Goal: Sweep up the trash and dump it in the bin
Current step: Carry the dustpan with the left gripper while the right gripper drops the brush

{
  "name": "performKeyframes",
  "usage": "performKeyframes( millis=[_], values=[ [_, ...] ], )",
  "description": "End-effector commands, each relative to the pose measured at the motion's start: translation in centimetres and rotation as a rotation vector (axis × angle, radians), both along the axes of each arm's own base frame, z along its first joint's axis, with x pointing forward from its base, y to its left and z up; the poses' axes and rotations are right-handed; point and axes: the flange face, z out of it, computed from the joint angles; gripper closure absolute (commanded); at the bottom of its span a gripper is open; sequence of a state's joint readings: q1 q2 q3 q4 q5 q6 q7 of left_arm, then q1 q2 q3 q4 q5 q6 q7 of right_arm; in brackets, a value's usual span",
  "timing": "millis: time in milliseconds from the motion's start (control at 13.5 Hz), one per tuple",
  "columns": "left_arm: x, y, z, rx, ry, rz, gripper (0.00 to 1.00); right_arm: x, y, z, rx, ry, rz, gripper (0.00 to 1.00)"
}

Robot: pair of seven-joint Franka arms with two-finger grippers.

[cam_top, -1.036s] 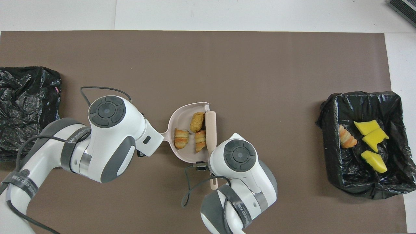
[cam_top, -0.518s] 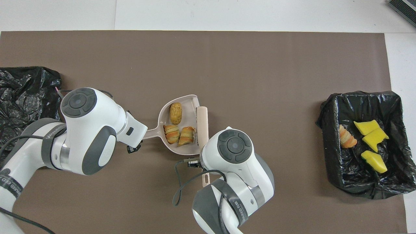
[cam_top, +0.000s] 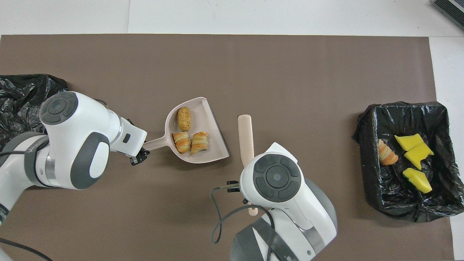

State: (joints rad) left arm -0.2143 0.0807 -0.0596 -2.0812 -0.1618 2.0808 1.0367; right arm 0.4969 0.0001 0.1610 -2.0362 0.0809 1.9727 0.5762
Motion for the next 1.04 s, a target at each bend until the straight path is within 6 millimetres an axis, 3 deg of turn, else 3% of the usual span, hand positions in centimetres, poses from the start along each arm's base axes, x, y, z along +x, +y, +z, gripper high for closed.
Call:
performKeyframes(
  millis=[0,222,444,592,740,962],
  values=[
    [0.4,3.1,3.1,-0.029,-0.047,0.054,1.00,-2.9,0.9,-0.4,-0.018,-0.007,-0.016,1.00],
    [0.7,5.5,5.6,-0.035,-0.089,0.092,1.00,-8.4,5.6,-2.7,-0.032,0.000,-0.016,1.00],
    [0.6,6.1,5.0,0.008,-0.098,0.081,1.00,-14.5,9.0,-7.7,-0.031,-0.011,0.002,1.00],
    [1.6,10.7,5.0,0.014,-0.106,0.160,1.00,-15.9,9.8,-9.3,-0.035,-0.009,-0.009,1.00],
    [1.7,11.5,5.3,0.003,-0.117,0.188,1.00,-17.3,10.6,-10.1,-0.043,0.007,0.009,1.00],
    [2.5,14.4,7.8,-0.028,-0.156,0.259,1.00,-17.6,10.8,-10.3,-0.036,0.023,-0.010,1.00]
  ],
)
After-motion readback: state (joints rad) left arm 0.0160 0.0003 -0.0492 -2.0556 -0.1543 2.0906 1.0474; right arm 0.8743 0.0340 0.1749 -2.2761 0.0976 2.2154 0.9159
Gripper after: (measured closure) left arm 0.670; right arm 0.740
